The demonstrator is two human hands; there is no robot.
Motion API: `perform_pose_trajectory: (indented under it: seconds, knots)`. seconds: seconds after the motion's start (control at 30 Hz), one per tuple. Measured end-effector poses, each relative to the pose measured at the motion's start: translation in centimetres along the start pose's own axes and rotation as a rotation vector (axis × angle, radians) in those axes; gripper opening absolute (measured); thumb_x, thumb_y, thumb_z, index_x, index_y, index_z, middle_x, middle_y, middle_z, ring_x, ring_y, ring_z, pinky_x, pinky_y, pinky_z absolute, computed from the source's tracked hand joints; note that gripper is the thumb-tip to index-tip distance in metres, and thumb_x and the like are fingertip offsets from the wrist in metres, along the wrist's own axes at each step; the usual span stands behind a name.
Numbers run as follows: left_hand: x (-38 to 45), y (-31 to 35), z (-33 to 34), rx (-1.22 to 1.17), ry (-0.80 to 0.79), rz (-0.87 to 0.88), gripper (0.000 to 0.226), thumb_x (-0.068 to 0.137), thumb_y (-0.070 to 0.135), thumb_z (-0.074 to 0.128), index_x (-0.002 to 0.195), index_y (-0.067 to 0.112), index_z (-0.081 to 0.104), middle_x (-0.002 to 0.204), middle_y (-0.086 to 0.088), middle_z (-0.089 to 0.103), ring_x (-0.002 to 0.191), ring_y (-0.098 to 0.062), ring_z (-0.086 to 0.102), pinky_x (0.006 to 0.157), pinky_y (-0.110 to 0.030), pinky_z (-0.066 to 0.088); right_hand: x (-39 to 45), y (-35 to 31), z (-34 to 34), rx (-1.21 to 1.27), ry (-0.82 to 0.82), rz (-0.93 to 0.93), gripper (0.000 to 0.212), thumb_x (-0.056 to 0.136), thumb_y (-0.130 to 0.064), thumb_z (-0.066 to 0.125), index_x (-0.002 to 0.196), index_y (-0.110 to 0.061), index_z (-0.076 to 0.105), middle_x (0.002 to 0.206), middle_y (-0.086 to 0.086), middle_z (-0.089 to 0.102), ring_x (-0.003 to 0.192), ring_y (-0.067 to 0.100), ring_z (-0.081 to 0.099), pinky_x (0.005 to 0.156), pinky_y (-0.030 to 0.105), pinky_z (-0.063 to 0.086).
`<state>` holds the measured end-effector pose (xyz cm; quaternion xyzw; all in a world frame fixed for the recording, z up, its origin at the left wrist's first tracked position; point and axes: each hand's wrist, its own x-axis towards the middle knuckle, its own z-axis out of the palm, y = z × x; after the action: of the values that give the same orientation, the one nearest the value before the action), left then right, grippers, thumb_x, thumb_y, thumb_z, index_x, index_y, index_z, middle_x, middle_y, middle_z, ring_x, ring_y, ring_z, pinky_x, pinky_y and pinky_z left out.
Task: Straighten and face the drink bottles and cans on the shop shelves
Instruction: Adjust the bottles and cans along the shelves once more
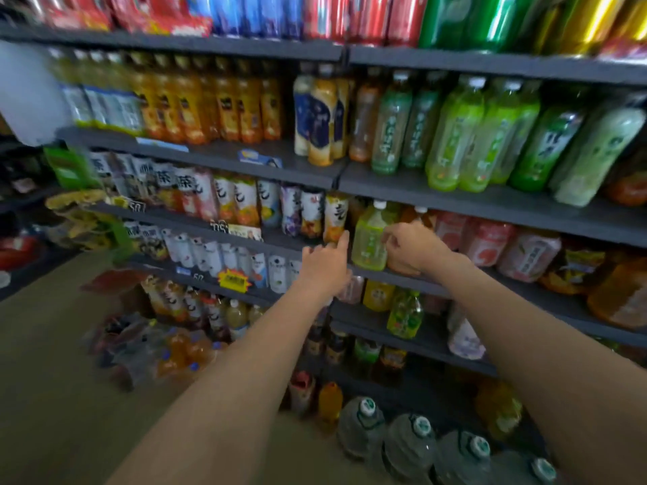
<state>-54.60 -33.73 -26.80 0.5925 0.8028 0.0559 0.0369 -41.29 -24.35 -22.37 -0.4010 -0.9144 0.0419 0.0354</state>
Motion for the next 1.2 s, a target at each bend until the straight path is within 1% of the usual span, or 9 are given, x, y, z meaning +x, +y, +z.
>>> perform_pose_trajectory:
  seconds: [0.17, 0.33, 0.43, 0.57, 0.67, 0.77, 0.9, 1.13, 1.2]
  knots:
    - [-0.6, -3.9, -1.2, 0.045, -0.146, -0.004, 0.062, 0.097, 0.036, 0.041, 0.149, 0.021, 0.012, 0.153, -0.009, 0.020, 0.136, -0.037, 0.024, 0.110, -0.049, 0.021, 0.9, -3.8, -0.9, -0.062, -0.055, -0.018, 0.029, 0.095, -0.012, 0.041, 0.119, -0.011, 0.057, 0.118, 0.014, 0.060, 0.111, 0.030, 0.055, 0.077, 0.032, 0.042]
    - [-0.8, -8.6, -1.1, 0.038, -0.193, -0.067, 0.067, 0.098, 0.033, 0.039, 0.150, 0.025, -0.002, 0.158, -0.006, 0.005, 0.141, -0.035, 0.016, 0.113, -0.049, 0.016, 2.8, -6.1, 1.3, -0.084, -0.153, -0.027, 0.035, 0.095, -0.012, 0.042, 0.129, -0.010, 0.049, 0.125, 0.015, 0.055, 0.112, 0.029, 0.054, 0.075, 0.029, 0.041]
    - [-0.6, -11.7, -1.2, 0.028, -0.215, -0.128, 0.072, 0.097, 0.032, 0.039, 0.150, 0.023, -0.009, 0.153, -0.011, 0.024, 0.136, -0.036, 0.029, 0.112, -0.051, 0.019, 5.4, -7.8, 2.7, -0.059, -0.198, -0.056, 0.035, 0.095, -0.014, 0.043, 0.129, -0.013, 0.049, 0.126, 0.014, 0.055, 0.112, 0.029, 0.054, 0.078, 0.030, 0.044]
    - [-0.7, -15.3, -1.1, -0.016, -0.157, -0.199, 0.077, 0.097, 0.026, 0.039, 0.147, 0.016, -0.018, 0.101, -0.008, 0.066, 0.102, -0.031, 0.057, 0.112, -0.052, 0.018, 8.6, -11.2, 4.0, -0.055, -0.209, -0.155, 0.045, 0.093, -0.014, 0.045, 0.138, -0.015, 0.039, 0.136, 0.013, 0.047, 0.121, 0.029, 0.048, 0.094, 0.037, 0.046]
    - [-0.5, -17.0, -1.8, -0.011, -0.083, -0.244, 0.080, 0.097, 0.026, 0.040, 0.146, 0.013, -0.022, 0.086, -0.004, 0.065, 0.094, -0.029, 0.060, 0.114, -0.051, 0.014, 10.2, -13.4, 3.7, -0.053, -0.207, -0.212, 0.060, 0.094, -0.014, 0.045, 0.147, -0.022, 0.020, 0.139, 0.013, 0.042, 0.120, 0.032, 0.048, 0.095, 0.043, 0.047]
    - [0.6, -18.0, -3.3, -0.009, 0.008, -0.258, 0.082, 0.095, 0.023, 0.041, 0.145, 0.013, -0.023, 0.098, -0.008, 0.068, 0.096, -0.029, 0.061, 0.113, -0.049, 0.017, 12.1, -14.8, 2.2, -0.034, -0.180, -0.234, 0.068, 0.093, -0.011, 0.043, 0.150, -0.027, 0.008, 0.133, 0.016, 0.046, 0.114, 0.033, 0.051, 0.090, 0.044, 0.048]
    - [2.9, -18.3, -5.9, -0.026, 0.117, -0.237, 0.082, 0.094, 0.022, 0.042, 0.146, 0.015, -0.020, 0.100, -0.006, 0.068, 0.095, -0.028, 0.060, 0.110, -0.047, 0.023, 14.5, -15.7, 0.0, 0.002, -0.101, -0.227, 0.071, 0.092, -0.008, 0.041, 0.150, -0.028, 0.006, 0.131, 0.017, 0.046, 0.113, 0.034, 0.048, 0.082, 0.037, 0.045]
    - [8.1, -16.9, -7.7, 0.007, 0.191, -0.099, 0.081, 0.095, 0.018, 0.041, 0.146, 0.017, -0.021, 0.077, -0.004, 0.062, 0.070, -0.024, 0.051, 0.112, -0.048, 0.023, 17.9, -12.8, -2.6, -0.015, 0.008, -0.209, 0.073, 0.094, -0.009, 0.044, 0.149, -0.034, 0.002, 0.094, 0.009, 0.045, 0.071, 0.022, 0.045, 0.051, 0.026, 0.033]
    - [9.2, -16.7, -7.9, 0.008, 0.213, -0.063, 0.077, 0.096, 0.020, 0.038, 0.147, 0.017, -0.019, 0.073, -0.002, 0.054, 0.068, -0.022, 0.047, 0.110, -0.046, 0.024, 19.0, -11.8, -3.1, -0.024, 0.043, -0.211, 0.075, 0.094, -0.009, 0.046, 0.149, -0.034, 0.002, 0.112, 0.012, 0.050, 0.082, 0.025, 0.051, 0.059, 0.030, 0.043]
